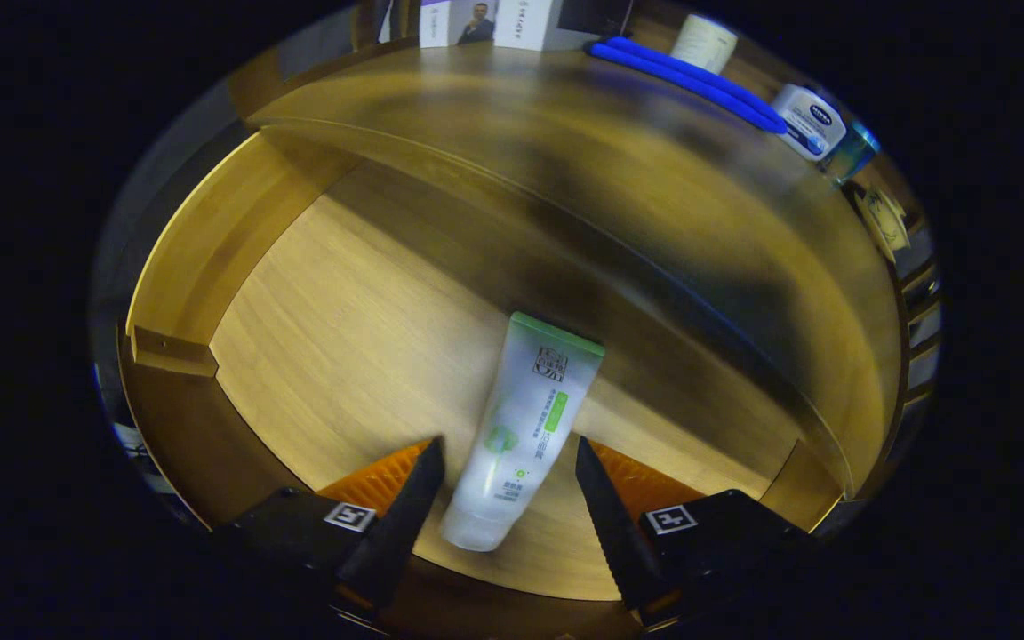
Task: Pull open the drawer, take out the items inside it, and place them on the countertop above the cabinet.
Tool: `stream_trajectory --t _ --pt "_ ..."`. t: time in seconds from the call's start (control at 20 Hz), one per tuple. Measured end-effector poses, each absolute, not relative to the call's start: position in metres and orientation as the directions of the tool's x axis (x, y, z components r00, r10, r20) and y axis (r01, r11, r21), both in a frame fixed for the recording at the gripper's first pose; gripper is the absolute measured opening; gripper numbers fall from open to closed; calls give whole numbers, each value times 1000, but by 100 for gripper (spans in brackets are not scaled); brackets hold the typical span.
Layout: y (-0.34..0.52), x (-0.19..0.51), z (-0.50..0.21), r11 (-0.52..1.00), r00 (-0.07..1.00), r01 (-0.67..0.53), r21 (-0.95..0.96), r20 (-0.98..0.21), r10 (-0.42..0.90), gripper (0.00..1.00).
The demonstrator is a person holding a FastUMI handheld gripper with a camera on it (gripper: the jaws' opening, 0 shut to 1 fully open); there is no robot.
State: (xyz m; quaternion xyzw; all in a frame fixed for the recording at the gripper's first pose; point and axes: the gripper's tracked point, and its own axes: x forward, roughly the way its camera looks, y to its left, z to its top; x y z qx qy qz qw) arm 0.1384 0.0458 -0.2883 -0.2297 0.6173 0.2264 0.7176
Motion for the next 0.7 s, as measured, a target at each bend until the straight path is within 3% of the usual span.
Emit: stream_trajectory --t 0.05,0.2,0.5,0.7 --pt "45 139 -294 799 133 -599 -49 -990 39 83" --pt "42 127 -299 810 74 -587 -16 -997 34 67" --pt "49 127 -295 814 92 -581 5 -993 72 34" --pt "46 121 -289 804 99 -594 13 -991 89 34"
